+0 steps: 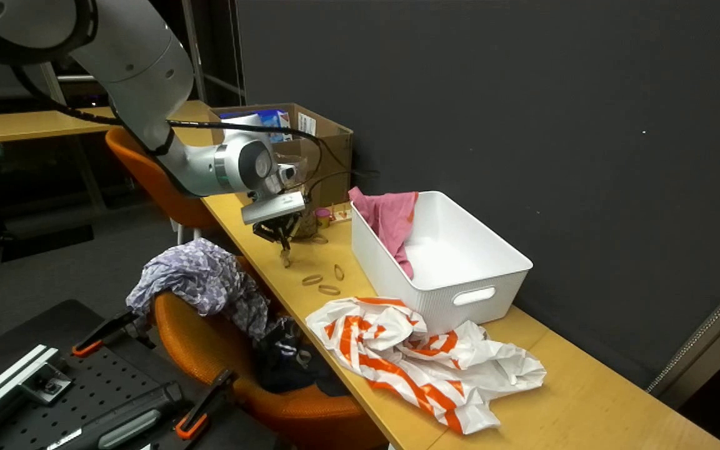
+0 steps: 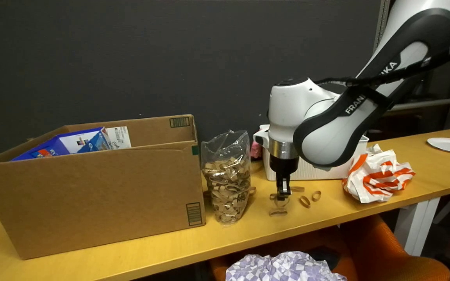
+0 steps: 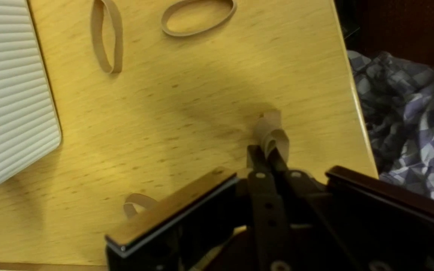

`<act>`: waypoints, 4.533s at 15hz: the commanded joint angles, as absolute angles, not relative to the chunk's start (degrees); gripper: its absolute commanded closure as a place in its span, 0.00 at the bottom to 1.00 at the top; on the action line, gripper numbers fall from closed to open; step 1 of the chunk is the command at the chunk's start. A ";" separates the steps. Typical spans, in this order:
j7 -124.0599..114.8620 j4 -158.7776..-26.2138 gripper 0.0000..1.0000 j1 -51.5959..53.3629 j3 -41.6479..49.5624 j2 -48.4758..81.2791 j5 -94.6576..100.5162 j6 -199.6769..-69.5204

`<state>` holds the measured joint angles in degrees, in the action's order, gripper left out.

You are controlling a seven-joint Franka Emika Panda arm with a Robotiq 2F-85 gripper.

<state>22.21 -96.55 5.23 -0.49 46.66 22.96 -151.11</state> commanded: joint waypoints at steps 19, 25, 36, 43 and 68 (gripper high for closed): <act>-1.98 -83.63 0.99 17.79 7.78 38.07 32.70 -148.86; -1.85 -82.92 0.71 17.82 7.70 40.18 32.23 -149.14; -9.64 -95.75 0.00 19.33 7.95 29.19 31.29 -144.67; -14.89 -114.93 0.00 10.82 7.40 16.56 28.89 -146.22; -4.24 -102.14 0.00 -1.77 3.52 48.35 4.80 -166.22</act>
